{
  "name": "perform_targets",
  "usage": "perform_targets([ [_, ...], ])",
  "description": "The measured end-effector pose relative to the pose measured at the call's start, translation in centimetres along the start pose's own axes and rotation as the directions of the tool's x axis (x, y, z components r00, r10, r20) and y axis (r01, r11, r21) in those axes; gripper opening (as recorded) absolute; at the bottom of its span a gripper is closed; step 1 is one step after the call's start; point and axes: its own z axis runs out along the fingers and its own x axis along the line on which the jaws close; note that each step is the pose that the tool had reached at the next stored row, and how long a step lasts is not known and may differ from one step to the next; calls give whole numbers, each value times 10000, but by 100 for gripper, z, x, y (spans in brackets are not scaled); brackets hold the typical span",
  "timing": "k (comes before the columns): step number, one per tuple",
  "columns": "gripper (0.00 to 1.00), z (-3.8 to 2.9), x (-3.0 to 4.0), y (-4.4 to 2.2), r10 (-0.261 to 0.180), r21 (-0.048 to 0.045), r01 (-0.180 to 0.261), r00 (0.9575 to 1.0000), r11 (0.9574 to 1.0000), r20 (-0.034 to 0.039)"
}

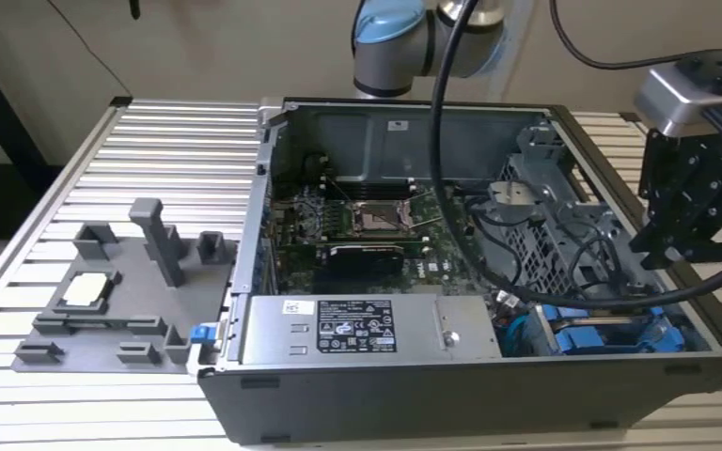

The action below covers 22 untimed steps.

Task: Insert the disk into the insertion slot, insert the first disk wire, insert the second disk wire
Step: 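Insert the first disk wire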

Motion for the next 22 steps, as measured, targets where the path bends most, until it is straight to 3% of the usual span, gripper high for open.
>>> perform_targets([
  [13, 27, 18, -379, 52, 8, 0, -8, 10000, 10000, 0],
  [16, 27, 14, -423, 153, 9, 0, -9, 10000, 10000, -1],
  [22, 27, 9, -428, 396, 7, 0, -7, 10000, 10000, 1],
])
